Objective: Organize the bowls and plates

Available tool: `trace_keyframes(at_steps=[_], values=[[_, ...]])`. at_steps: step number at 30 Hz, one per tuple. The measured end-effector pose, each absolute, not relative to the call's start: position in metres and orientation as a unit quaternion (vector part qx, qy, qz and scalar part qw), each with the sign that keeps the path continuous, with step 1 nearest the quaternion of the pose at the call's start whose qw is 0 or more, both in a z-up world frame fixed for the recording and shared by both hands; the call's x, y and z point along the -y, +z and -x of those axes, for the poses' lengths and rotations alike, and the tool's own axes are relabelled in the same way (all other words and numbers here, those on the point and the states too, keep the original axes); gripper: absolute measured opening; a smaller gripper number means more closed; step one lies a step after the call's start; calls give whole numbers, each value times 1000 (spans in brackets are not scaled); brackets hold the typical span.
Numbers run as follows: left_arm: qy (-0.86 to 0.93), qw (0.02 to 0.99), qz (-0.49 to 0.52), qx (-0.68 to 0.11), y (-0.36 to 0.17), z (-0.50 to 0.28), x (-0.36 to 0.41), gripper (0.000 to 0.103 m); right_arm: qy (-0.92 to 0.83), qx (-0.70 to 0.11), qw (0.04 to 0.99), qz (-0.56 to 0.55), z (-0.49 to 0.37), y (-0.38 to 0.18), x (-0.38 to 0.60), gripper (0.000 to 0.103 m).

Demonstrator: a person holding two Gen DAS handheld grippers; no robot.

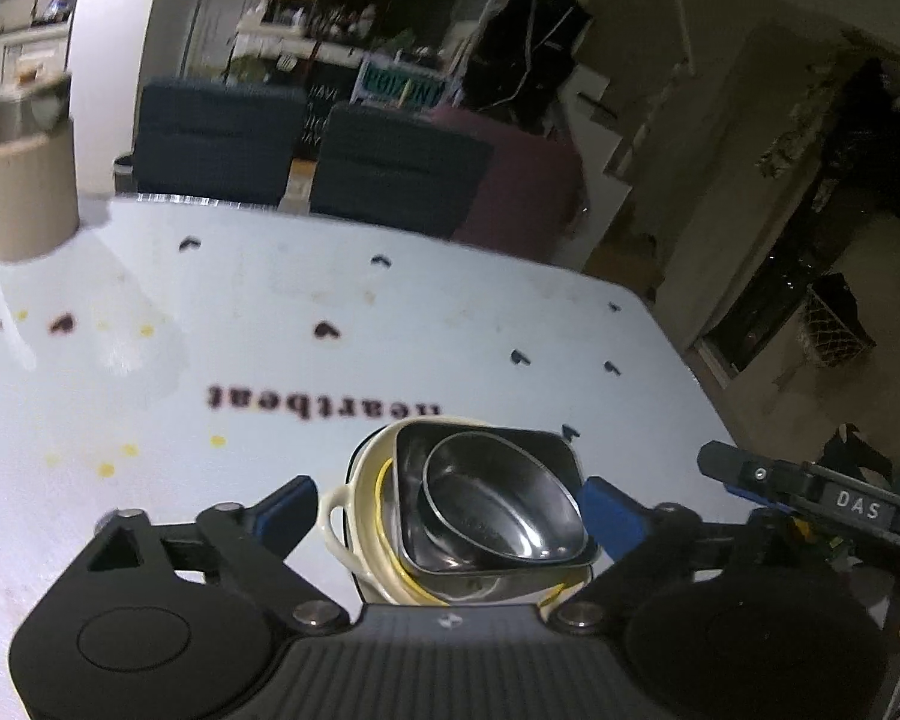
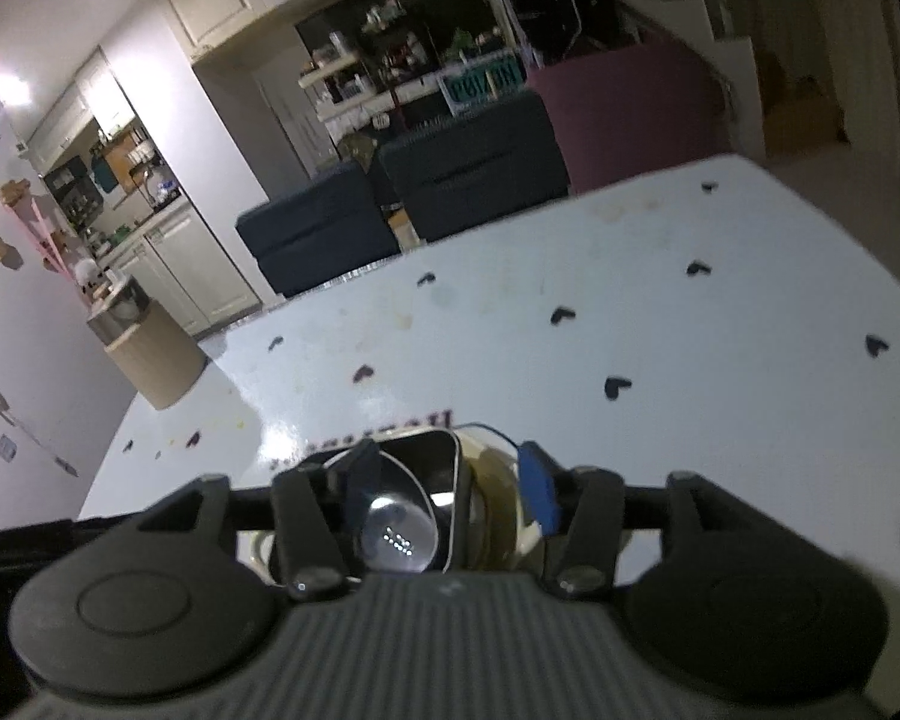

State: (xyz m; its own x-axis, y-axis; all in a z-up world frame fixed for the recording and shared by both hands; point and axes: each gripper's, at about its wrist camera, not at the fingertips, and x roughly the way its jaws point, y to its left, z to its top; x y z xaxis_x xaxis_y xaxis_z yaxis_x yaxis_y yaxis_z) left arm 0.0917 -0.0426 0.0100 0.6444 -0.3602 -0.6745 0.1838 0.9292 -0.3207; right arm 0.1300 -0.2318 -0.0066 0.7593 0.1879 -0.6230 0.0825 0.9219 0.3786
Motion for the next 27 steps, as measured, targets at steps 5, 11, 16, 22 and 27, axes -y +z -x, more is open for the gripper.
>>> trace_keyframes(at_steps=[5,11,16,22,27], values=[[-151,915,106,-359,30,-73,42,103,25,-309,936,-166,-103,13,227,77],[-141,928,109,-326,47,-46,40,103,13,-266,955,-127,-72,28,220,97],[-119,944,92,-295,50,-25,36,103,9,-231,969,-89,-52,33,210,103],[-105,951,74,-282,41,-5,28,103,-2,-215,973,-82,-36,24,207,103],[-90,959,41,-266,27,10,28,103,-31,-215,974,-66,-29,12,202,103]])
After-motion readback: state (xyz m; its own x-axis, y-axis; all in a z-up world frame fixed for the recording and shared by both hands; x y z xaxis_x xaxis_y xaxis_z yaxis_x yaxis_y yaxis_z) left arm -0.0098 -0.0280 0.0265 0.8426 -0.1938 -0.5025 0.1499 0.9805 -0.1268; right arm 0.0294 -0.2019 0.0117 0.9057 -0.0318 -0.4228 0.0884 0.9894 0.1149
